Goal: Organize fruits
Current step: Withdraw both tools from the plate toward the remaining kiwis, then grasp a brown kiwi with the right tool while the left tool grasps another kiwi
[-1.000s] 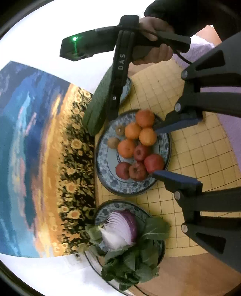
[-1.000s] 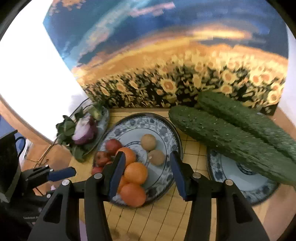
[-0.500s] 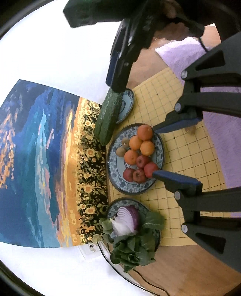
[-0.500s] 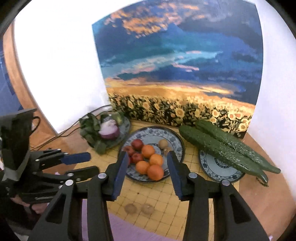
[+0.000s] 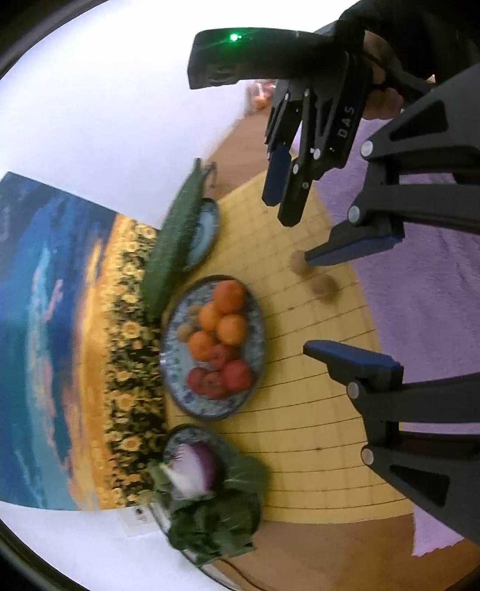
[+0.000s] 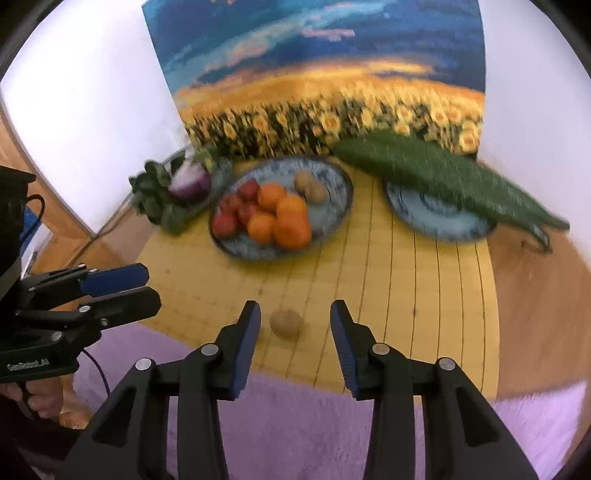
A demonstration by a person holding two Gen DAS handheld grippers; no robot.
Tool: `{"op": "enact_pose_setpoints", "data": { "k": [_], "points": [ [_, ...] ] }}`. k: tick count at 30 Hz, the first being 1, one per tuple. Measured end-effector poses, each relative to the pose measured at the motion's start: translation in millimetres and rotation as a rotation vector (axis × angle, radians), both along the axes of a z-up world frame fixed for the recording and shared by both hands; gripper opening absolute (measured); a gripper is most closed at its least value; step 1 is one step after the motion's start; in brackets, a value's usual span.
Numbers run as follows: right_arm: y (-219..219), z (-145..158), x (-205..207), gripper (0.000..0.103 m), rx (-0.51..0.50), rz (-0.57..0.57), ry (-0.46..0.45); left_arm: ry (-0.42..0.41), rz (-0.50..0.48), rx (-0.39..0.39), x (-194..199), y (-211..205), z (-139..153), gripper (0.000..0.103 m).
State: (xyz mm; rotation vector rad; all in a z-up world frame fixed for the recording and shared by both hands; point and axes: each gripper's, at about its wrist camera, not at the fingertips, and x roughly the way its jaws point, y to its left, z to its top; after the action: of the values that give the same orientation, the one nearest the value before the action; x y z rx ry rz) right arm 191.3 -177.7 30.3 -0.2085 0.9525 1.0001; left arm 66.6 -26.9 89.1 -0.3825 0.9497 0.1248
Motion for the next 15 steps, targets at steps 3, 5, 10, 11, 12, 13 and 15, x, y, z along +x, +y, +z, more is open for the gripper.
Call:
{"op": "enact_pose_setpoints", "data": {
  "k": [3, 5, 10, 11, 12, 13, 15],
  "points": [
    [-7, -13, -7, 0.04, -0.011, -0.01, 0.036, 0.045, -0.006, 0.011, -2, -7, -12, 0.044],
    [-11, -20, -12, 0.04, -0.024, -0.013, 0.05, 0.064, -0.014, 0.018, -3, -12, -18, 0.044],
    [-16, -34, -26, 0.04, -0.063, -0.009, 0.05, 0.094, -0.062, 0.069, -4, -30, -31, 0.044],
    [-17, -37, -30, 0.04, -0.073, -0.005, 0.044, 0.099, -0.072, 0.085, -4, -34, -34, 0.044],
    [-17, -39, -33, 0.04, -0.081, 0.004, 0.036, 0.105, -0.081, 0.098, -4, -36, -36, 0.044],
    [-16, -40, -35, 0.04, -0.087, 0.01, 0.03, 0.113, -0.093, 0.111, -4, -39, -38, 0.044],
    [-16, -42, -40, 0.04, -0.099, 0.02, 0.015, 0.118, -0.106, 0.111, -2, -42, -40, 0.044]
  ]
}}
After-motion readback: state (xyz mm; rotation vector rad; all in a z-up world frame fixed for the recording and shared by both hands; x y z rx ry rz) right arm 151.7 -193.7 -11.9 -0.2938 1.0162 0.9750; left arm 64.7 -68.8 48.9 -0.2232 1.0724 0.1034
